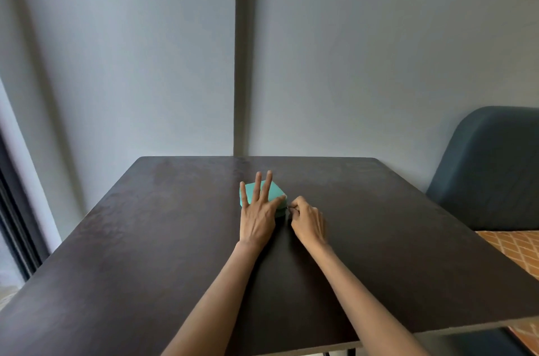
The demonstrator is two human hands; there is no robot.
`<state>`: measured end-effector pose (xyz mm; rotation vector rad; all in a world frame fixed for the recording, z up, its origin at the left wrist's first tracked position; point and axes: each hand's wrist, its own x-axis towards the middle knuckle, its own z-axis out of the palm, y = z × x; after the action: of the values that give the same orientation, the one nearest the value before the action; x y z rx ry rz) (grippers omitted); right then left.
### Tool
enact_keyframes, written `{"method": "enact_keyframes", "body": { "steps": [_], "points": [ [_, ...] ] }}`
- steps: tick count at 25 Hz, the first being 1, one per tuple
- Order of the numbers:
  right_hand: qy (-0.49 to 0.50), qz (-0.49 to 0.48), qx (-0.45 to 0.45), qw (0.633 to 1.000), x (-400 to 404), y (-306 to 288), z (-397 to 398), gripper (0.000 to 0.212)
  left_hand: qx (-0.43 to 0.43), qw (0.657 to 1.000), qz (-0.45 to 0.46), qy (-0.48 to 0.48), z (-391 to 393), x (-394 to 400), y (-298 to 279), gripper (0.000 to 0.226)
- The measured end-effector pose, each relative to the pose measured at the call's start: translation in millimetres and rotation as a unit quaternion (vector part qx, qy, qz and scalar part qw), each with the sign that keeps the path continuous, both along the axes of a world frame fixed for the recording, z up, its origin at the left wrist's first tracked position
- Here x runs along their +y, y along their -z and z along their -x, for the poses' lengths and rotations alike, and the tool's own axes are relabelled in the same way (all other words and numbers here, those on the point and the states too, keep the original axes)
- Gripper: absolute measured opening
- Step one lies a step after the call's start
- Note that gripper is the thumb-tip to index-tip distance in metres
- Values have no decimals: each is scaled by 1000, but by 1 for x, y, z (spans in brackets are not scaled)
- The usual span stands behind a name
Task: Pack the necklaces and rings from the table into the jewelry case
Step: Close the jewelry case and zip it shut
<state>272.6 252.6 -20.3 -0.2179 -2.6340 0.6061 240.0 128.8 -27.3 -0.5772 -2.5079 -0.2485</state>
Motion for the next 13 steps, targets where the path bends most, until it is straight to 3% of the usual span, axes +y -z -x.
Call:
{"method": "enact_keyframes", "body": {
  "steps": [6, 10, 13],
  "points": [
    [-22, -14, -21, 999, 1, -4, 21, 23, -18, 998, -59, 2, 20, -25, -6, 51],
    [-13, 16, 18, 1000, -15, 1, 18, 18, -12, 994, -110, 1, 19, -31, -6, 33],
    [0, 37, 33, 999, -13, 3, 19, 16, -16, 994, -102, 20, 21, -19, -1, 51]
  ]
}}
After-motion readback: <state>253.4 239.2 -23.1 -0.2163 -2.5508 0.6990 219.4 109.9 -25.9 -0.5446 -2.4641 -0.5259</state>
